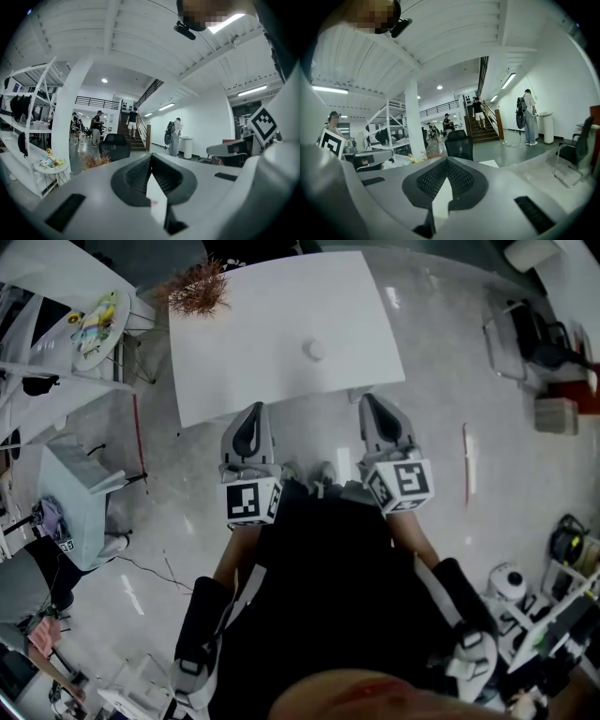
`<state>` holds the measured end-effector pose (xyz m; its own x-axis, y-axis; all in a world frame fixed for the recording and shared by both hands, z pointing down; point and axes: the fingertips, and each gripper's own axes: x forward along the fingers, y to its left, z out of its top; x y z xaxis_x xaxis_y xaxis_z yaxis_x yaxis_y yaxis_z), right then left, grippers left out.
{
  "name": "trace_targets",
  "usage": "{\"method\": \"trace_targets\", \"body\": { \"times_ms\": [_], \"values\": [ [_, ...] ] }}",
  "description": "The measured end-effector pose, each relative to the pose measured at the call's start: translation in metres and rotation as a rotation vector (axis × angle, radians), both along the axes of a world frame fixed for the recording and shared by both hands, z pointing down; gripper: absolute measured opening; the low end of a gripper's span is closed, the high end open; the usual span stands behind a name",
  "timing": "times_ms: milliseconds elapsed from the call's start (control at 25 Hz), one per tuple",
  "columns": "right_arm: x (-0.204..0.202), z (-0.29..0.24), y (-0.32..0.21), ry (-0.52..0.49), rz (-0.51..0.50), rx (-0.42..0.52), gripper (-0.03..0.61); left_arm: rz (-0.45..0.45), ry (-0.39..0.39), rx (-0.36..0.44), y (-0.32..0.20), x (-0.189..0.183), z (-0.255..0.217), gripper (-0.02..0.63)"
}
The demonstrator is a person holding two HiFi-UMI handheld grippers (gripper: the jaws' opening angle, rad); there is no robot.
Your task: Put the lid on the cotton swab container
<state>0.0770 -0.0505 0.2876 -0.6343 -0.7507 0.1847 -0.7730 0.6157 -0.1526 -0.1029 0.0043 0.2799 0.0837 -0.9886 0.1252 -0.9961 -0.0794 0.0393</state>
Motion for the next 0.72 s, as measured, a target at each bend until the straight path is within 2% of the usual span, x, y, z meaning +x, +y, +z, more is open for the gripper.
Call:
{"method": "trace_targets", "body": {
  "times_ms": [160, 400, 520, 720],
  "values": [
    [-0.001, -0.006, 0.003, -0.004, 0.035, 0.017, 0.006, -0.001, 0.007, 0.03, -0.002, -0.004, -0.008, 0.006],
    [-0.004, -0.025, 0.002, -0.018, 0.042, 0.033, 0.006, 0.035, 0.025, 0.031, -0.006, -0.006, -0.016, 0.006],
    [-0.008, -0.029, 0.002, -0.016, 0.049, 0.051, 0.006, 0.058, -0.007, 0.032, -0.006, -0.01, -0.017, 0.006],
    [-0.008, -0.029, -0.001, -0.019, 0.058, 0.05, 0.006, 0.053, -0.006, 0.054, -0.008, -0.009, -0.026, 0.006]
  ]
}}
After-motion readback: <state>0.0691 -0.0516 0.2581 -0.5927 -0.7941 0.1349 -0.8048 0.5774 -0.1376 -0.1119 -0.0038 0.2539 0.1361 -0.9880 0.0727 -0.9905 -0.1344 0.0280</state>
